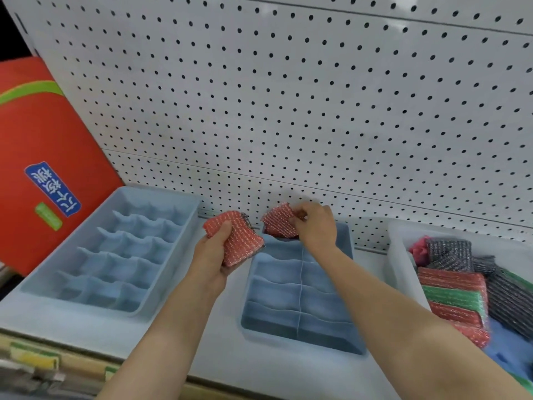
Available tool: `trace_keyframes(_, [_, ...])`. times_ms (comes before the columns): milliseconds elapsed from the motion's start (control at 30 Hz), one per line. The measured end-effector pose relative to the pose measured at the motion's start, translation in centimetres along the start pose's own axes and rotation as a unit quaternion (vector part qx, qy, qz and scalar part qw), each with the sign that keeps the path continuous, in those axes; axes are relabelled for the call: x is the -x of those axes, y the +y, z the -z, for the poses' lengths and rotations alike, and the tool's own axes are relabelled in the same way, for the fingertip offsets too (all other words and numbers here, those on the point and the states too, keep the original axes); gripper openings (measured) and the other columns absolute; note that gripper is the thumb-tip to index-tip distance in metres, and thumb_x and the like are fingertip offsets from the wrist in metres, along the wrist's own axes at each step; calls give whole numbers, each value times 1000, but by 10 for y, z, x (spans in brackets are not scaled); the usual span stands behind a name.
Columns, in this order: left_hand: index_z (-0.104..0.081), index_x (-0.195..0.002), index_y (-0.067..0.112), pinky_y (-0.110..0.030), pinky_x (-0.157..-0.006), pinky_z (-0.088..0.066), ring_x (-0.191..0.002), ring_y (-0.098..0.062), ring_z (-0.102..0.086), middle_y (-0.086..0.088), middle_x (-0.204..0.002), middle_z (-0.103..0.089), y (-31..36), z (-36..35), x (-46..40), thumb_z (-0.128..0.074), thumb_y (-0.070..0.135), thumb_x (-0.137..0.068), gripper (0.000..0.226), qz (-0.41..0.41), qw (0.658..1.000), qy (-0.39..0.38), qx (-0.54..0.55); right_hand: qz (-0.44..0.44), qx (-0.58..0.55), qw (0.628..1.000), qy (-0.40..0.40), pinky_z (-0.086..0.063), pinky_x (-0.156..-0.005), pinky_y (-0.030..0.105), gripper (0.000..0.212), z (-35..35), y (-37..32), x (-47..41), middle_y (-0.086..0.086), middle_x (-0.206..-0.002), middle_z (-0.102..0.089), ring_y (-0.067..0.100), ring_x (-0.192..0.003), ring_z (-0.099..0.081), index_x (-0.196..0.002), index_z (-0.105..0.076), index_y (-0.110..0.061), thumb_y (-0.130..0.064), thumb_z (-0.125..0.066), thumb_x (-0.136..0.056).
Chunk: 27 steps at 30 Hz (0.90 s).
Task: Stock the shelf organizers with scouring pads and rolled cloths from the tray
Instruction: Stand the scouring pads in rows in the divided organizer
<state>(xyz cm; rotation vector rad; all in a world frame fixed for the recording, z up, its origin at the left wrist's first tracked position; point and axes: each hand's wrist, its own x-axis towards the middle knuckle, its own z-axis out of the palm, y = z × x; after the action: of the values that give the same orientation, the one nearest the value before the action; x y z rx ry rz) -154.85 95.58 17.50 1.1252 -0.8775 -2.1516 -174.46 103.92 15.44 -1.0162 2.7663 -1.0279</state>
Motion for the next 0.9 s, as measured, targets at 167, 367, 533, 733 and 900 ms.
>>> trace_keyframes(167, [-59, -128, 13, -48, -90, -56, -99, -24, -69, -9, -110, -72, 2, 5, -2, -64, 29, -94, 37, -8, 1000, -2, -3, 29, 89, 996, 11, -49, -74, 31, 19, 7, -8, -8, 1, -102, -69, 24, -100, -61, -101, -75, -25, -17, -68, -86])
trace_keyframes(367, [-59, -128, 14, -48, -91, -56, -99, -25, -69, -9, -109, -72, -2, 1, -4, -64, 29, -94, 38, -7, 1000, -17, -24, 43, 165, 983, -69, -51, -73, 32, 23, -2, -17, -5, 5, -106, -69, 27, -94, -65, -102, -76, -18, -11, -59, -87])
trace_keyframes(533, [-58, -129, 13, -46, -91, -57, -101, -26, -69, -10, -112, -72, -4, -7, -4, -65, 31, -93, 41, -15, 998, -36, -47, 23, 49, 992, -112, -51, -84, 32, 34, -7, -10, 10, 0, -115, -70, 21, -104, -64, -121, -69, -22, -38, -63, -91])
trace_keyframes(733, [-56, -131, 14, -35, -76, -59, -99, -24, -71, -8, -112, -73, -8, -22, -4, -64, 35, -94, 44, -29, 995, -56, -74, -169, -338, 884, -276, -56, -70, 31, 51, 25, -42, 32, 3, -93, -75, 16, -80, -68, -101, -69, -11, -54, -79, -74])
trace_keyframes(900, [-53, -134, 17, -33, -74, -60, -99, -22, -72, -7, -116, -72, -12, -28, -1, -64, 42, -92, 49, -15, 992, -79, -92, -202, -404, 854, -258, -59, -86, 44, 17, 25, -27, 33, 17, -96, -75, 27, -85, -70, -91, -71, -5, -16, -80, -81])
